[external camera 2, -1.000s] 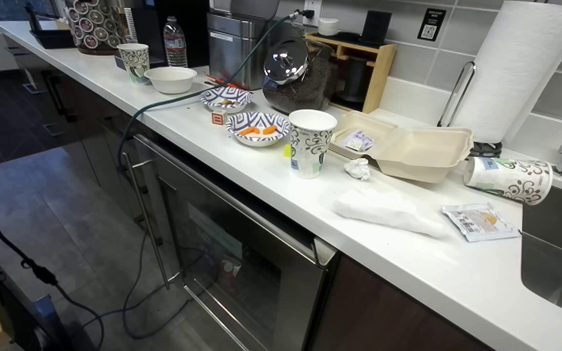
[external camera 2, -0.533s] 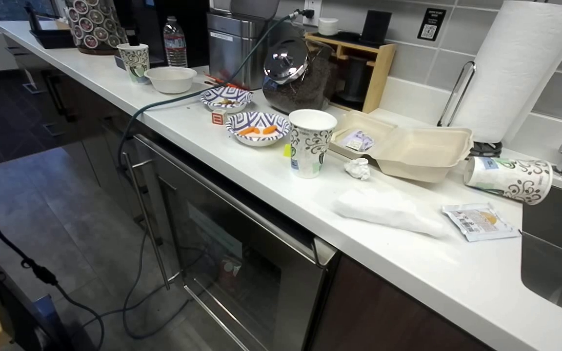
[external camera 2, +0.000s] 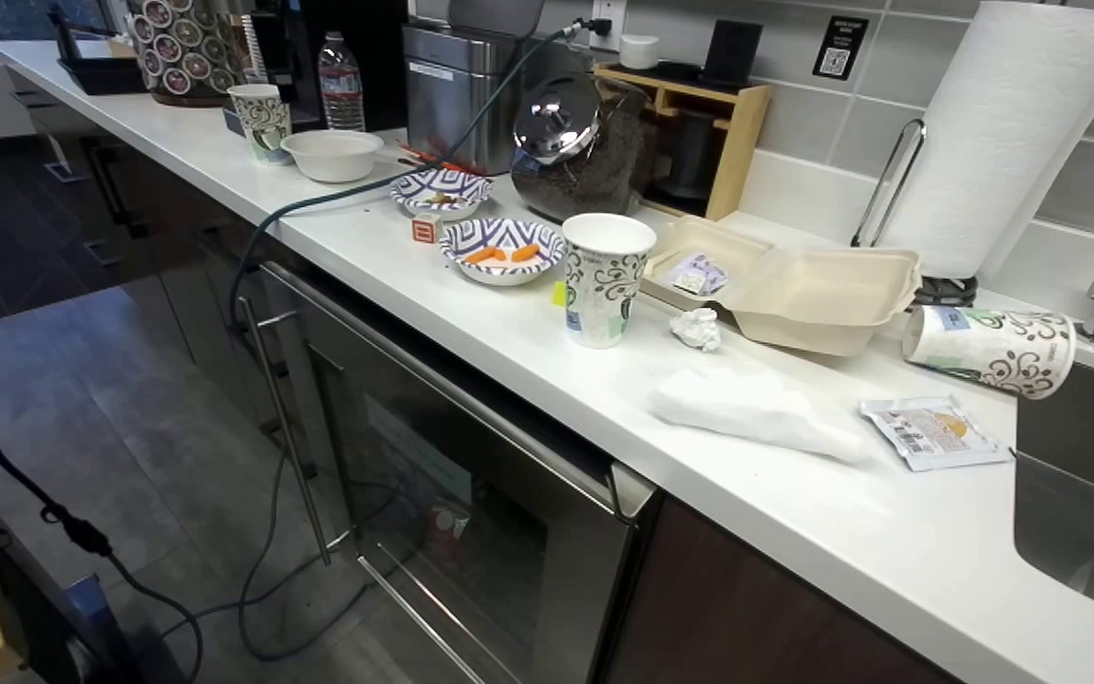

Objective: Put the bowl in the pack

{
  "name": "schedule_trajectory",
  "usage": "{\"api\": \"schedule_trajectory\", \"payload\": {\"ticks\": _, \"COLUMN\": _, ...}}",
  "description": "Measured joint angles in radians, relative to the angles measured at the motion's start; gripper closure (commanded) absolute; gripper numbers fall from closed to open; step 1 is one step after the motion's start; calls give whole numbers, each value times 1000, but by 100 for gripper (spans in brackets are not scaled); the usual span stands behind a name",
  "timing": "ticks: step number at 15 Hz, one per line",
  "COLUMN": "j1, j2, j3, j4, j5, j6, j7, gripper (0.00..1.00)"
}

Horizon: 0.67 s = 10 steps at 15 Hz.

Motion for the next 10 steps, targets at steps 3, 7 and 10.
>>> {"api": "schedule_trajectory", "payload": {"ticks": 3, "j1": 1, "j2": 52, "j3": -6, "j4": 1, "j5": 12, "j6": 82, "j7": -2, "gripper": 0}}
{"api": "schedule_trajectory", "payload": {"ticks": 7, "j1": 5, "j2": 145, "j3": -16, "j4": 15, "j5": 21, "j6": 108, "j7": -9, "gripper": 19}}
{"api": "schedule_trajectory", "payload": {"ticks": 10, "j1": 11, "j2": 201, "j3": -18, "j4": 35, "j5": 39, "j6": 112, "j7": -35, "gripper": 33}}
